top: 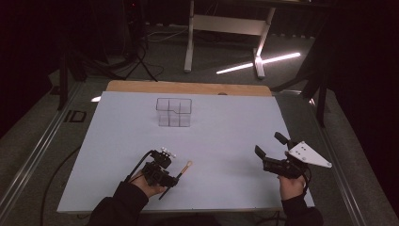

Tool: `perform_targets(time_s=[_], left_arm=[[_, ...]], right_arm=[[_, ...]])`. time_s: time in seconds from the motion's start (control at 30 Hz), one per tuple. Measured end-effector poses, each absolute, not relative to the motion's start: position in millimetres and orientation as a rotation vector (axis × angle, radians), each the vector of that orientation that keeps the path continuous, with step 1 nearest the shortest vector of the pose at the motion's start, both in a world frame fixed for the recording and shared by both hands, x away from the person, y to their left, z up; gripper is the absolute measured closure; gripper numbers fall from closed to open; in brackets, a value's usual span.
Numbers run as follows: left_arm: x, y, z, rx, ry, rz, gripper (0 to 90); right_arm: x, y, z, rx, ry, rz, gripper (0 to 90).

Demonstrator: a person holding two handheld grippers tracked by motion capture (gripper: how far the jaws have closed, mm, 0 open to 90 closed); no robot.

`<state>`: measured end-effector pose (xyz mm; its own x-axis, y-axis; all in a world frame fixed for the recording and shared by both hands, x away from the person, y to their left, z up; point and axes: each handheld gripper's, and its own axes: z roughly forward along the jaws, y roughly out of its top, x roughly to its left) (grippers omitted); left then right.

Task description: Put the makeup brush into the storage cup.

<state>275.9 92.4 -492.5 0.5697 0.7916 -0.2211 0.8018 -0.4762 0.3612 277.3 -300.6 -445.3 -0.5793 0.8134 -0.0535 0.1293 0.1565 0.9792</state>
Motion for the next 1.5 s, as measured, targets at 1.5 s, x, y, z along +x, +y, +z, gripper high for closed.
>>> perform_targets(time_s=[1.5], left_arm=[[304.2, 106.4, -472.1, 2.248, 1.212, -0.096, 83.9]], right_arm=[[278.6, -299.4, -446.6, 0.894, 1.855, 1.464, 11.9]])
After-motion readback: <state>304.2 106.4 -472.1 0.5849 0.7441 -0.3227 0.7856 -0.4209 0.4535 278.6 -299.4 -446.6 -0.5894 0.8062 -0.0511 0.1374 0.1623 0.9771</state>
